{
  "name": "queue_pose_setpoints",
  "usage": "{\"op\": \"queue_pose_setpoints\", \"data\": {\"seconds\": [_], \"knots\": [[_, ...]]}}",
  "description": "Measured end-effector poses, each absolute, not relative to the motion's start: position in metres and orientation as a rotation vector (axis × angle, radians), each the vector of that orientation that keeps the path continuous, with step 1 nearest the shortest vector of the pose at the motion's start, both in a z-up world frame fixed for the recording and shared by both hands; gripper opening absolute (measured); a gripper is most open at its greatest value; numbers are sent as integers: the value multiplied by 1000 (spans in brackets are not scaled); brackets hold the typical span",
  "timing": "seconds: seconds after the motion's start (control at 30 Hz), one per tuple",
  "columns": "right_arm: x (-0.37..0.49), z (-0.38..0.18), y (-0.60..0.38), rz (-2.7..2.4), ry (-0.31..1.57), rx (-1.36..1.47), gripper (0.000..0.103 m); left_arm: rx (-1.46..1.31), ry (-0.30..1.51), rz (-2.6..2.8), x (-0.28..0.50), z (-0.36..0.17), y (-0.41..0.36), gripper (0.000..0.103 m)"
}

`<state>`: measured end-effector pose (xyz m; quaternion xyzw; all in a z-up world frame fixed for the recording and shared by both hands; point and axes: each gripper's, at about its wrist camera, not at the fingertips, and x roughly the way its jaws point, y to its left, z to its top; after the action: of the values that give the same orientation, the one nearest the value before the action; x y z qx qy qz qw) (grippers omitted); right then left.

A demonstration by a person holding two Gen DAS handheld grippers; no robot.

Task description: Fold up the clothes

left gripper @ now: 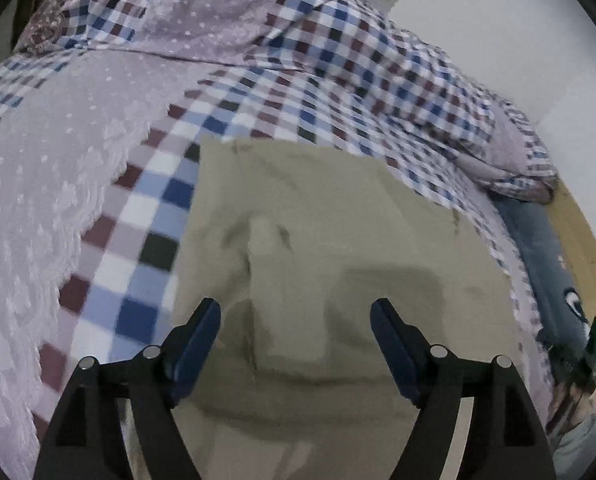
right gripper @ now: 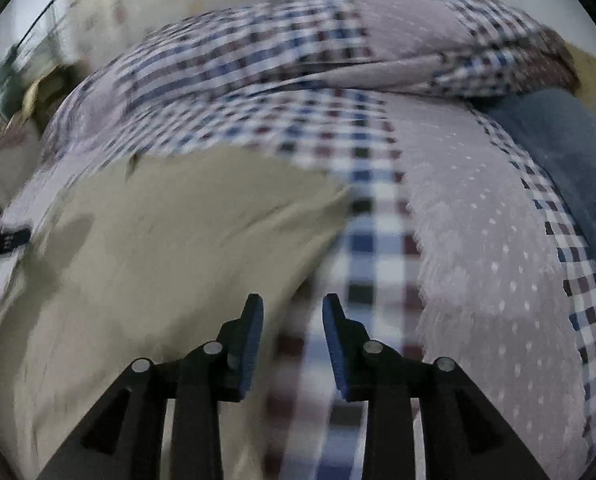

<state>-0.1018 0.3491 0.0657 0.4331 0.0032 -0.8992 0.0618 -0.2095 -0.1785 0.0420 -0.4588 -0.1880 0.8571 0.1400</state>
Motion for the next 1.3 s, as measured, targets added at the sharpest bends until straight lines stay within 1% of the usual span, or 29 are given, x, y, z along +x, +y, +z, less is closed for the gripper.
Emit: {"op": "queue_pose_setpoints", "data": {"seconds": [0.03, 0.1, 0.13, 0.17, 0.2, 0.23, 0.27, 0.37, 0.4, 0.43, 0.47, 0.5, 0.53, 0.57, 0.6, 0.63, 0.77, 0.83, 0.87, 0.9, 0.93, 0.97, 1.03, 1.17, 1.23, 1.27, 1.3], "knots": [[-92, 62, 340, -2695, 51, 1318, 33, -1333, -550, 2466, -207, 40, -176, 81], [-81, 48, 315, -2657, 196, 1347, 33, -1359, -567, 2444, -203, 36, -171, 81], [-78, 41, 305, -2645, 252, 1355, 31, -1376, -573, 2440, -203, 35, -168, 78], [-79, 32, 298, -2631, 294, 1379, 28, -1396, -574, 2445, -204, 34, -164, 69], [-80, 26, 301, -2651, 310, 1407, 9, -1416, -576, 2450, -205, 32, -161, 62], [-81, 21, 305, -2674, 324, 1434, 2, -1441, -573, 2461, -206, 32, -159, 42], [-82, 16, 309, -2696, 338, 1462, 2, -1463, -567, 2482, -207, 32, -160, 30], [-70, 20, 344, -2748, 87, 1538, 4, -1441, -543, 2539, -200, 43, -164, 30], [-64, 25, 348, -2768, 56, 1543, 13, -1423, -525, 2549, -195, 47, -166, 31], [-56, 31, 349, -2791, 28, 1521, 14, -1410, -509, 2556, -191, 49, -168, 35], [-46, 39, 347, -2809, -5, 1468, 14, -1404, -497, 2559, -186, 50, -170, 43], [-39, 46, 341, -2779, -47, 1415, 16, -1399, -485, 2562, -181, 51, -172, 46], [-33, 51, 334, -2742, -88, 1363, 21, -1392, -474, 2563, -176, 52, -174, 52], [-33, 51, 326, -2706, -87, 1341, 25, -1391, -460, 2564, -170, 51, -174, 58], [-35, 51, 318, -2670, -82, 1321, 35, -1399, -435, 2566, -166, 49, -173, 60], [-36, 50, 310, -2634, -77, 1302, 38, -1407, -413, 2566, -163, 46, -172, 62], [-50, 31, 280, -2572, 8, 1345, 38, -1426, -457, 2576, -160, 35, -173, 62], [-57, 19, 273, -2565, 24, 1365, 38, -1414, -513, 2583, -159, 31, -175, 62], [-62, 16, 271, -2572, 39, 1370, 38, -1407, -552, 2587, -160, 29, -176, 57], [-66, 12, 269, -2581, 55, 1374, 30, -1406, -599, 2592, -162, 27, -178, 48], [-66, 13, 265, -2585, 100, 1357, 5, -1408, -643, 2593, -163, 24, -181, 17], [-66, 15, 261, -2588, 148, 1338, 3, -1415, -681, 2589, -165, 21, -185, 2], [-64, 19, 258, -2615, 303, 1325, 2, -1421, -743, 2584, -167, 15, -191, 2], [-50, 31, 255, -2608, 603, 1302, 1, -1391, -785, 2586, -166, 16, -196, 1], [-46, 29, 257, -2582, 664, 1325, 2, -1414, -812, 2564, -169, 13, -198, 1], [-49, 24, 258, -2563, 689, 1366, 2, -1420, -820, 2560, -168, 11, -200, 1], [-50, 16, 262, -2573, 751, 1436, 2, -1420, -822, 2561, -167, 10, -201, 1]]}}
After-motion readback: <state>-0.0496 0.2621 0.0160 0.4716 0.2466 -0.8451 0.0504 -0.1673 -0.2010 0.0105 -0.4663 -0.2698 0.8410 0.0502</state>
